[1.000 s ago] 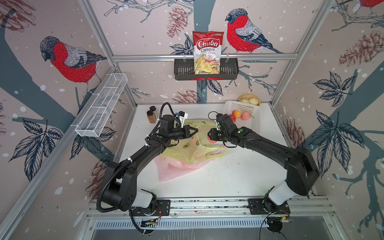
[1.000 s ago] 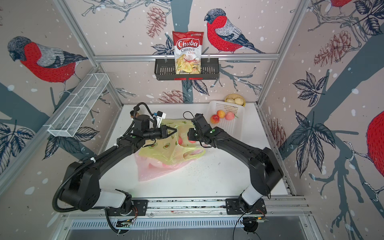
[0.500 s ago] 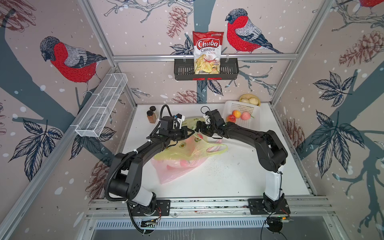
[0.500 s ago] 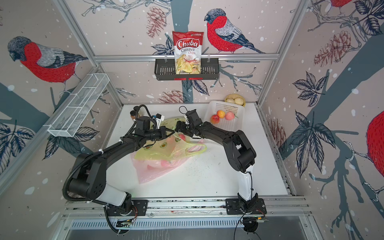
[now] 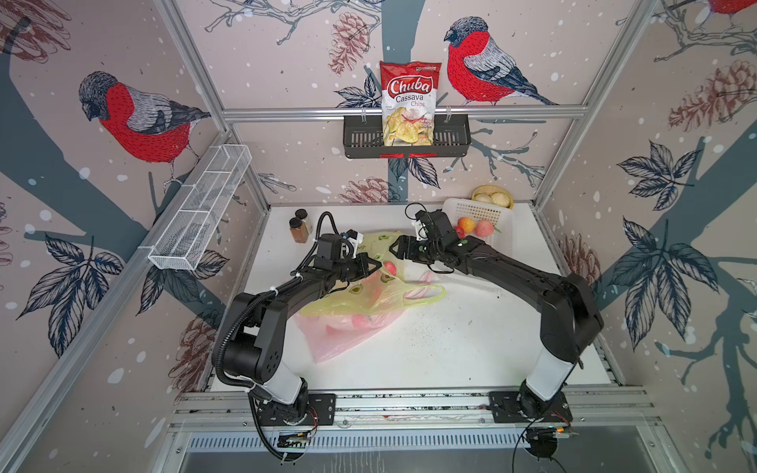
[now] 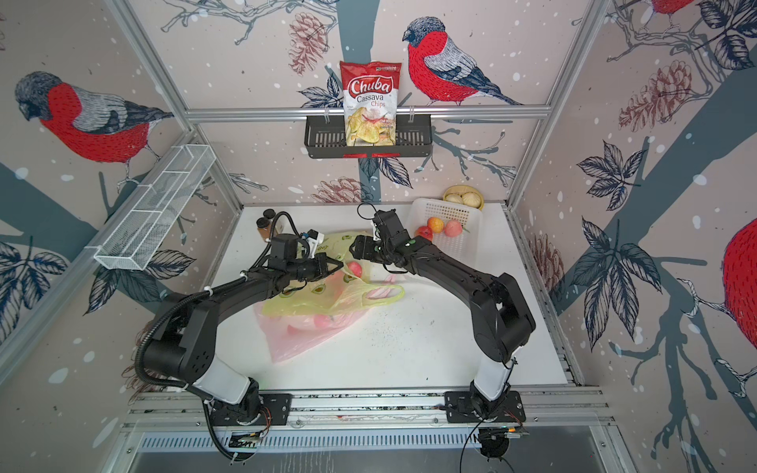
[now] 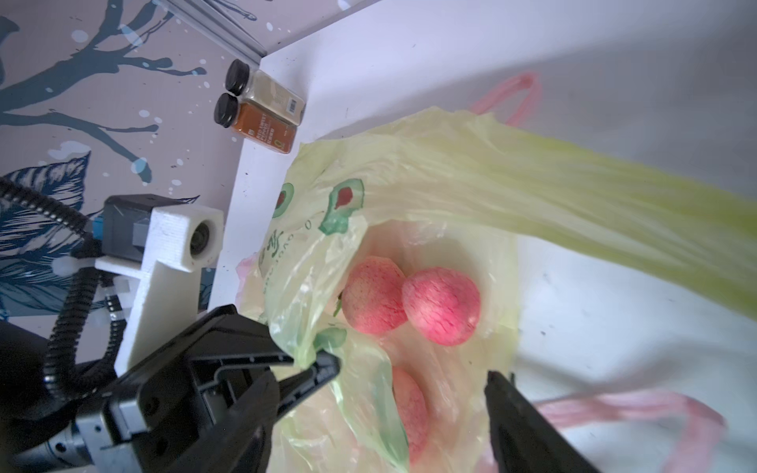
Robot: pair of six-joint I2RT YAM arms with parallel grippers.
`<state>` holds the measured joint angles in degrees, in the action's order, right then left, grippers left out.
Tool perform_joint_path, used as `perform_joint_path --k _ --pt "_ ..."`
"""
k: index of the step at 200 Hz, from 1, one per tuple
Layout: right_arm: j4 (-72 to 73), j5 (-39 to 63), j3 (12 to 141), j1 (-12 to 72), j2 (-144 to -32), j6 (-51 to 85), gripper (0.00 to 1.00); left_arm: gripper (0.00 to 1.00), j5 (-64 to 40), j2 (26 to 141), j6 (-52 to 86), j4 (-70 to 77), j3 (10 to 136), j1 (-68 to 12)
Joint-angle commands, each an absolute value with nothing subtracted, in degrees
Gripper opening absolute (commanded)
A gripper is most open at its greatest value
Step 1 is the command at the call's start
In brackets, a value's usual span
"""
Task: Place the peach into a plastic bag & tie a knot
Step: Place the peach in the plastic bag, then adjust the plastic bag at the center of the board.
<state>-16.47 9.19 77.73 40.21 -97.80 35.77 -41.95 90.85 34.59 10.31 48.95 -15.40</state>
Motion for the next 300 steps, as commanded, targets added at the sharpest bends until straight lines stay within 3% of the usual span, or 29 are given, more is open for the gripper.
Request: perform_joint_path --k 1,34,63,117,171,205,227,279,300 --pt "-23.8 -1.0 74.3 40.3 -91.7 32.0 0.82 0.00 -41.7 90.5 33.5 10.9 49.3 -15.3" --pt "-26.3 -4.1 64.3 40.2 -78.9 32.0 0.68 0.00 -41.7 90.6 33.4 10.6 49.4 -15.2" --pt "-22.9 0.1 54.9 40.2 -70.1 32.6 0.58 0.00 -41.6 90.9 33.2 10.4 49.6 -15.3" --pt "-18.7 5.6 49.4 38.5 -69.9 31.8 0.60 0.00 -41.5 90.9 33.4 10.1 49.9 -15.2" --pt "-16.4 8.6 50.1 36.0 -75.8 30.2 0.47 0.00 -41.2 90.7 33.5 9.9 49.9 -15.2" --pt "-16.3 10.0 49.3 36.3 -74.9 29.8 0.56 0.00 -41.2 90.9 33.5 9.9 50.1 -15.3" --pt "-15.7 11.4 47.7 36.5 -73.0 29.8 0.56 0.00 -41.2 90.8 33.5 9.8 50.2 -15.3" --pt "-14.8 13.0 46.9 36.9 -72.4 29.8 0.37 0.00 -40.9 90.3 33.7 9.6 50.3 -15.3" --pt "-14.5 12.7 47.6 37.1 -72.8 29.9 0.22 0.00 -40.9 89.7 33.7 9.1 50.5 -15.2"
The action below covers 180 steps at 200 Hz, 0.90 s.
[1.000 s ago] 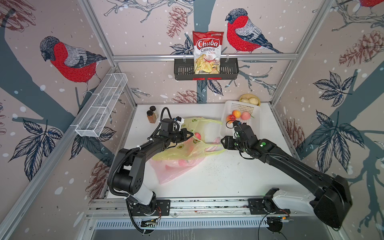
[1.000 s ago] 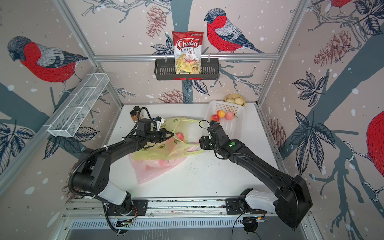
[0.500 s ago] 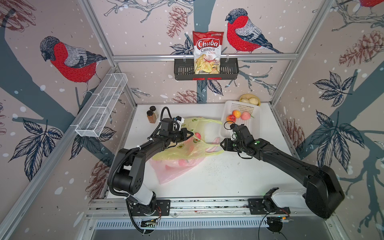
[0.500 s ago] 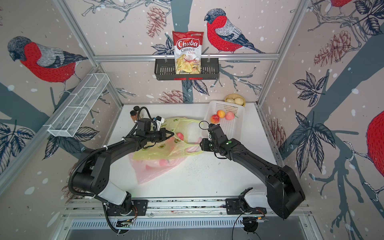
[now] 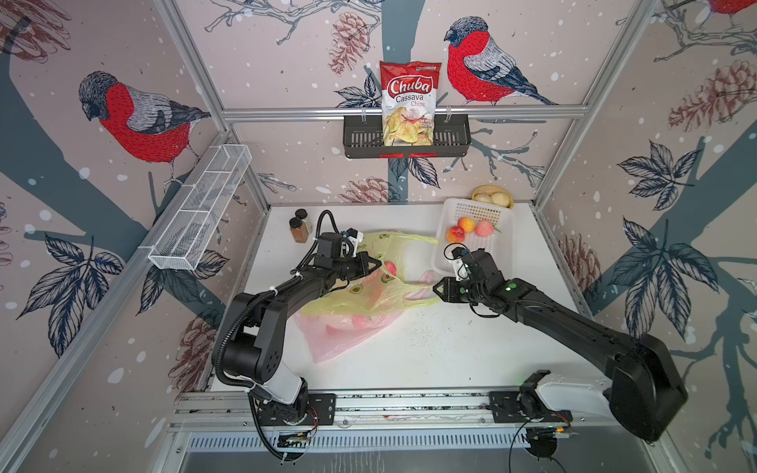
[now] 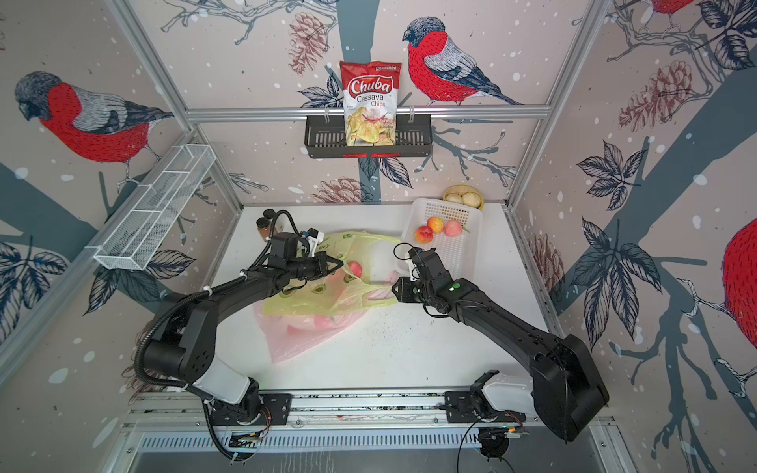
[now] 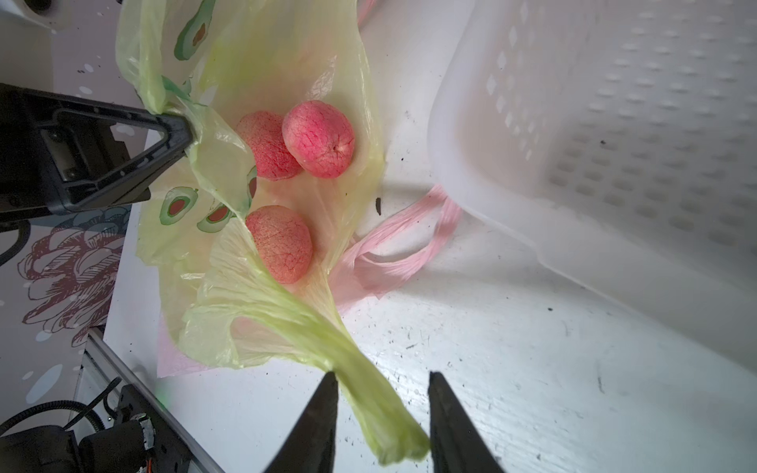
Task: Place the peach into a plastic bag & tie a knot
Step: Adjust the plastic bag at the center of the board.
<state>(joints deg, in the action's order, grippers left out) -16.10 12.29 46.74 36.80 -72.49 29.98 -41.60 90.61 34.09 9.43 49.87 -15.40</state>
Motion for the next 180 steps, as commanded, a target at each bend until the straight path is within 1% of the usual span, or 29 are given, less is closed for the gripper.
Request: perform_joint_path --k 1,13,15,23,28,31,42,57,77,89,112,126,150,180 --pt "-14.5 12.7 47.6 37.0 -72.8 29.9 0.21 0.00 -40.9 89.7 33.7 9.0 50.6 -15.3" --pt "-14.6 12.6 48.6 37.3 -72.9 29.9 0.11 0.00 -39.5 88.3 33.1 6.9 51.2 -15.3" --pt "-14.6 12.6 48.9 37.3 -72.9 30.1 0.09 0.02 -38.9 87.9 32.9 6.4 51.2 -15.3" --pt "-14.8 12.3 50.0 37.7 -73.0 30.2 0.03 0.23 -36.3 85.6 32.3 4.3 51.6 -15.4" --pt "-15.0 12.2 50.8 38.1 -73.0 30.1 0.00 0.34 -34.5 83.7 31.7 3.1 51.6 -15.3" --pt "-15.1 12.1 51.2 38.3 -73.0 30.1 0.00 0.40 -33.3 82.6 31.4 2.3 51.7 -15.4" --pt "-15.3 12.2 53.2 39.3 -73.2 30.1 0.00 0.52 -28.8 78.0 29.7 -1.2 52.3 -15.4" --pt "-16.4 12.3 56.5 40.8 -74.1 29.8 0.00 0.64 -23.5 72.0 26.1 -5.8 53.5 -16.0" --pt "-18.5 11.9 61.8 43.4 -76.3 29.1 0.00 0.71 -19.6 64.9 20.5 -7.1 54.0 -18.9" --pt "-19.6 11.8 65.3 45.0 -77.8 28.8 0.00 0.75 -14.1 61.7 16.5 -7.4 54.0 -23.8" --pt "-22.2 10.9 72.3 48.3 -80.7 27.9 0.00 0.80 -8.1 57.1 9.8 -2.7 50.4 -32.6" --pt "-23.7 10.4 76.1 49.8 -82.1 27.8 0.00 0.81 -3.8 54.7 7.4 0.1 47.5 -36.2" --pt "-25.1 10.4 80.9 51.8 -83.6 27.3 0.00 0.84 -0.1 51.9 4.7 3.6 43.5 -38.1" --pt "-25.7 10.8 84.5 53.4 -84.8 26.9 0.00 0.87 0.0 52.1 3.3 6.1 42.3 -39.8"
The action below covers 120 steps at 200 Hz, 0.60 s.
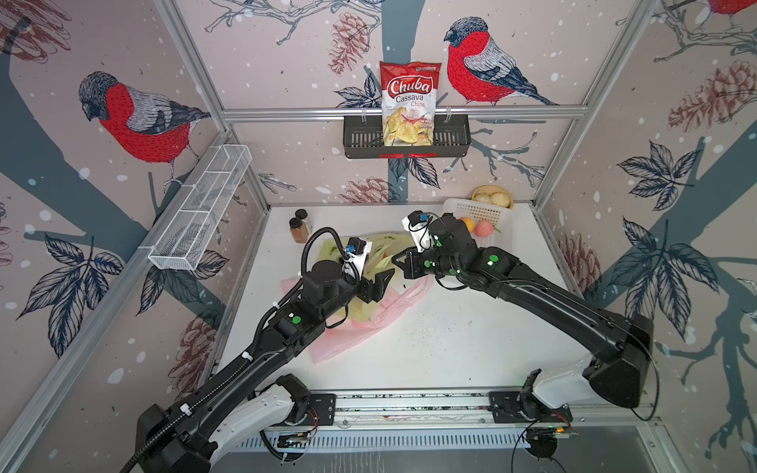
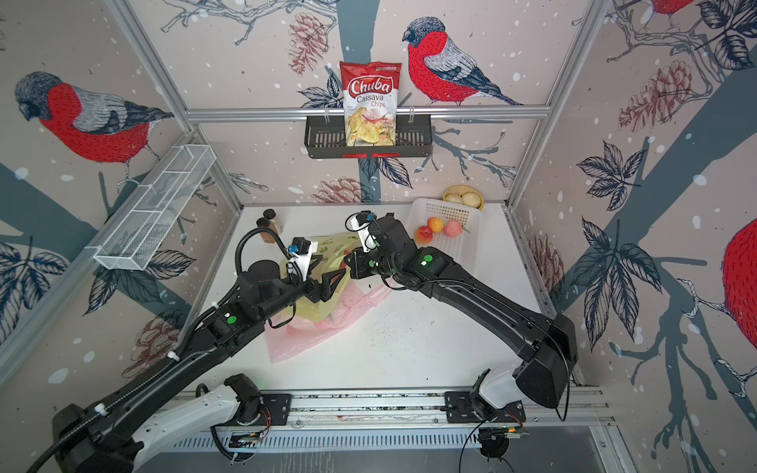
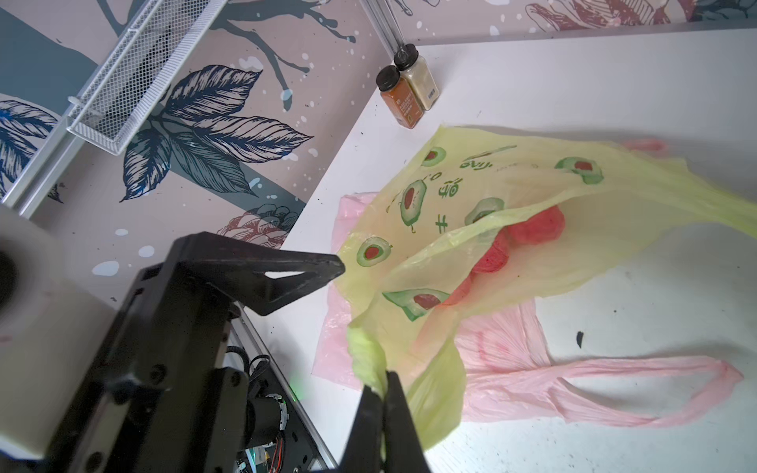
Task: Place the peach into a plastic bag & tie a knot
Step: Adjust the plastic bag at the center of the board.
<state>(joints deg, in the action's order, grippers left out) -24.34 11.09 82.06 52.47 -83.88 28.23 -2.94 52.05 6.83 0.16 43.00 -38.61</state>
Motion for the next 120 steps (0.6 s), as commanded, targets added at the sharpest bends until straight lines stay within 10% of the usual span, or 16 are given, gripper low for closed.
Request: perform_joint_path --k 1,58,105,120 --pt "-25.8 10.7 84.6 53.5 -84.9 26.9 0.00 0.87 0.0 52.2 3.2 6.2 42.3 -39.8" --pt "-25.4 12.1 86.5 54.5 -85.8 27.8 0.00 0.78 4.5 57.6 2.3 8.2 42.7 -42.0" --pt "-24.0 14.1 86.9 54.4 -85.7 28.8 0.00 0.14 9.9 57.4 6.3 12.3 40.1 -41.9" --pt "-25.0 12.3 87.0 53.7 -85.2 28.5 0.27 0.00 9.4 56.2 6.3 13.6 39.2 -42.0"
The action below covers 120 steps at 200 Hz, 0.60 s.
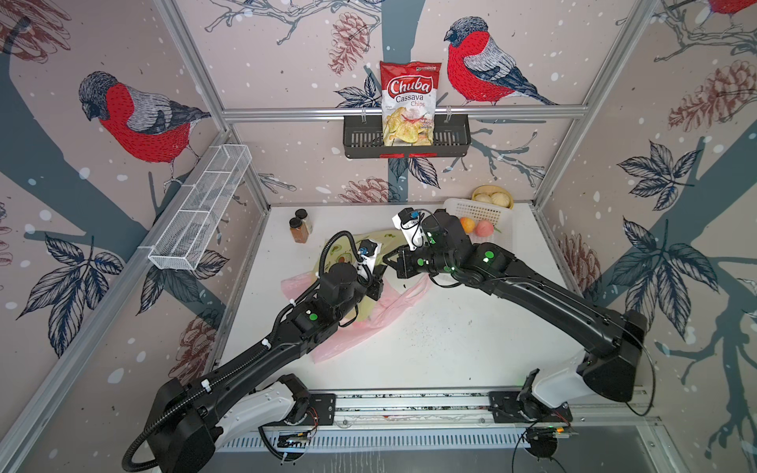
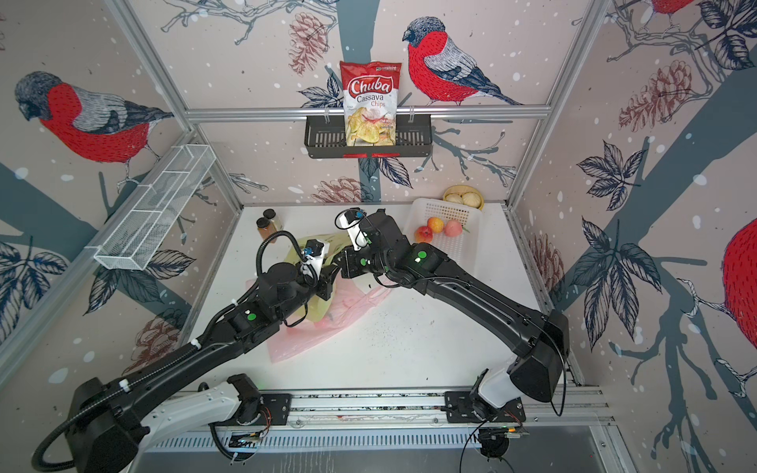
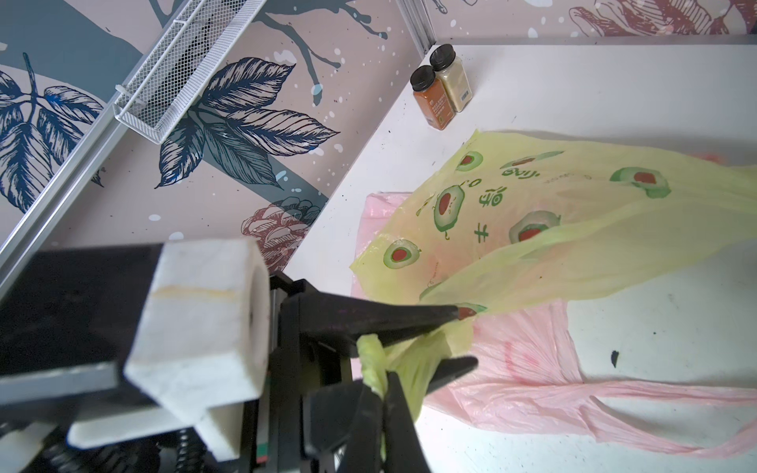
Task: Place the peach into a plastic bag & tie a knot
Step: Adjust the plastic bag at the center of the board.
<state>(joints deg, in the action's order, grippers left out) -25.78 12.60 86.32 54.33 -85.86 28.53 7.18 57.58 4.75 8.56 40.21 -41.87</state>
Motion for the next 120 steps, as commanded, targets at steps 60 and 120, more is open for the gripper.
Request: perform_joint_path --k 60,120 --pt "-19.7 -1.8 72.0 34.2 -77.9 29.7 0.82 0.00 9.6 53.7 7.1 11.6 39.4 -42.0" --pt "-9.3 13.0 70.6 23.7 -86.9 33.5 0.90 0.00 9.4 53.6 6.9 10.3 39.9 -42.0"
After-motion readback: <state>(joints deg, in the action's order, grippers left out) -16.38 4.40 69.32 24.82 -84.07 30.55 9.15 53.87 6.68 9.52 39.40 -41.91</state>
